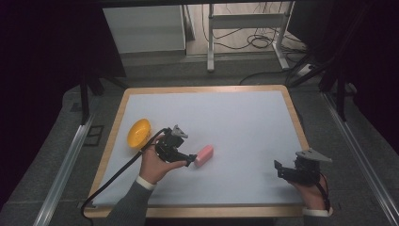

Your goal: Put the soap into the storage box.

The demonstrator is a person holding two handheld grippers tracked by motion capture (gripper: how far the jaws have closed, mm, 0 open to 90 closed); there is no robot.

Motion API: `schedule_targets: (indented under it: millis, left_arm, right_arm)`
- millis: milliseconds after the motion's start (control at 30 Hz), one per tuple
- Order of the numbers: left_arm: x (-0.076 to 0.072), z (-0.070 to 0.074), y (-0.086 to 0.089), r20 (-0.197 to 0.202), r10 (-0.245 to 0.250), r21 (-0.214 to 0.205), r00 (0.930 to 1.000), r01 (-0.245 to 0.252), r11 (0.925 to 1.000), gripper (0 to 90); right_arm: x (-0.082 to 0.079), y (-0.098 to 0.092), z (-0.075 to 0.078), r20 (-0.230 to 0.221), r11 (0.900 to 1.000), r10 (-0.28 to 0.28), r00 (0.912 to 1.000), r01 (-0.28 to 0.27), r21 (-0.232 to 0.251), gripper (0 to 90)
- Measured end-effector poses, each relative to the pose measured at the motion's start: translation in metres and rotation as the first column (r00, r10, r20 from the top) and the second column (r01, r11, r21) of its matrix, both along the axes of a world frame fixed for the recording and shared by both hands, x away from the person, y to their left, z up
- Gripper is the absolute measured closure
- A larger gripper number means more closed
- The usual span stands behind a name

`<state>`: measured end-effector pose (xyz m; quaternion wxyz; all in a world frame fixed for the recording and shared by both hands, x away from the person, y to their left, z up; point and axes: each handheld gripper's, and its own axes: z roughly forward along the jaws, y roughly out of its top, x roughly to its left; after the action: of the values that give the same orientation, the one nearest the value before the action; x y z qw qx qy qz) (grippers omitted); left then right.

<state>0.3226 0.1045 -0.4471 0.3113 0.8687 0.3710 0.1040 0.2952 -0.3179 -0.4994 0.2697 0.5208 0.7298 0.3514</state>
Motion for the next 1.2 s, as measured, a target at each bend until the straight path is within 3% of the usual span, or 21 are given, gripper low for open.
schedule_targets:
  millis: [100, 167, 367, 433, 633, 667, 733, 867, 1200]
  left_arm:
    - [0.000, 0.003, -0.007, 0.001, -0.015, 0.007, 0.9999, 0.015, 0.9999, 22.5]
    - [-0.001, 0.003, -0.010, -0.005, -0.021, -0.014, 0.9998, 0.021, 0.9997, 22.9]
    - [0.000, -0.003, -0.028, -0.023, -0.045, 0.029, 0.9987, 0.045, 0.9986, 23.1]
    - [0.002, -0.004, -0.031, -0.034, -0.052, 0.016, 0.9980, 0.053, 0.9985, 23.4]
    - [0.010, -0.011, -0.046, -0.064, -0.063, 0.064, 0.9960, 0.067, 0.9957, 23.8]
    - [0.013, -0.013, -0.047, -0.076, -0.062, 0.057, 0.9952, 0.066, 0.9962, 24.0]
    - [0.017, -0.017, -0.050, -0.086, -0.055, 0.091, 0.9948, 0.063, 0.9939, 24.0]
    - [0.024, -0.023, -0.057, -0.095, -0.051, 0.108, 0.9942, 0.061, 0.9922, 24.4]
    - [0.036, -0.034, -0.064, -0.120, -0.030, 0.119, 0.9924, 0.044, 0.9919, 33.9]
  right_arm:
    - [0.000, 0.000, 0.000, 0.000, 1.0000, -0.002, 1.0000, 0.002, 0.000, 7.8]
    - [0.000, 0.000, 0.000, 0.001, 1.0000, -0.005, 1.0000, 0.005, -0.003, 7.8]
    - [0.000, -0.001, 0.000, -0.001, 1.0000, -0.004, 1.0000, 0.004, -0.002, 7.8]
    - [0.000, -0.001, 0.000, -0.003, 1.0000, -0.006, 1.0000, 0.006, -0.003, 7.8]
    - [0.000, -0.002, -0.001, -0.005, 0.9998, -0.014, 0.9999, 0.014, -0.011, 7.8]
    - [0.001, -0.002, -0.001, -0.009, 0.9998, -0.015, 0.9999, 0.015, -0.013, 7.8]
    - [0.001, -0.002, -0.002, -0.010, 0.9998, -0.015, 0.9998, 0.015, -0.014, 7.8]
    - [0.001, -0.001, -0.002, -0.014, 0.9997, -0.016, 0.9998, 0.016, -0.019, 7.8]
    - [0.002, -0.001, -0.004, -0.016, 0.9995, -0.018, 0.9997, 0.017, -0.025, 7.8]
